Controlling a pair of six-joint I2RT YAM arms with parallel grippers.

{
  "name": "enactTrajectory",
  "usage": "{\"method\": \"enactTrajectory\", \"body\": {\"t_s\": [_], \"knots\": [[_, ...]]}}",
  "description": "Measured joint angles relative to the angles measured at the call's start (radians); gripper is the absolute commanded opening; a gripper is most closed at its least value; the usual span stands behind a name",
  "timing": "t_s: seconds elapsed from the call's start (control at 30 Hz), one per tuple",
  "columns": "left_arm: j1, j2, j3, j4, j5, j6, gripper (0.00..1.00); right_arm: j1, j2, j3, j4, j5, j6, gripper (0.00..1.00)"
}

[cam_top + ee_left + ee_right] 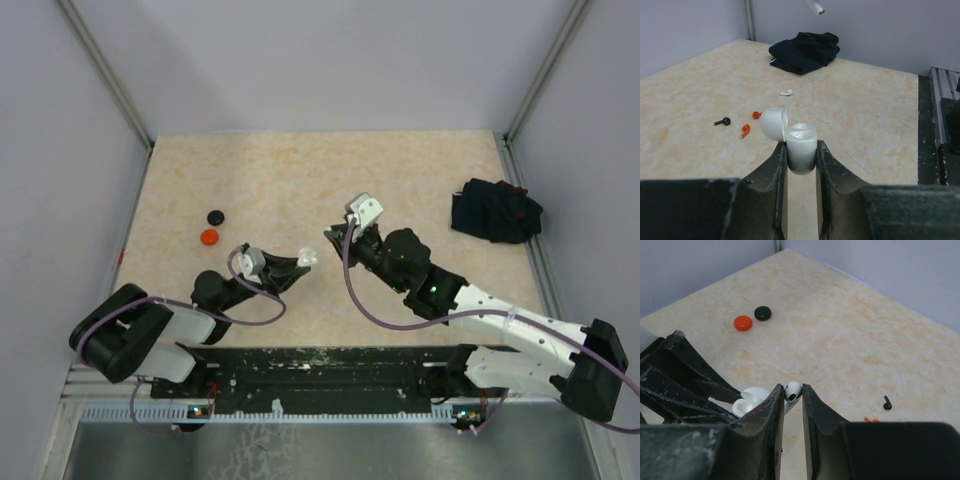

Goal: Insert the wireless bluetooth earbuds into the charging case
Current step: Place the earbud in the charging case.

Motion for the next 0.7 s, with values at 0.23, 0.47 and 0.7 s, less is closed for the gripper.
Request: {"method": "enactTrajectory", "body": {"t_s": [0.23,0.47,0.7], "knots": [[0.000,-0.035,0.002,0.001,0.021,0.035,0.00,0.064,0.000,-0.086,0.142,-0.026,-0.058,0.18],[-0.002,-0.109,0.009,0.002,0.028,0.041,0.00,0.101,0.001,-0.108,0.261,-0.051,-0.084,0.18],[-0.003,-0.152,0.009,0.002,0.034,0.040,0.00,0.126,0.022,-0.108,0.338,-0.058,-0.108,0.18]]}}
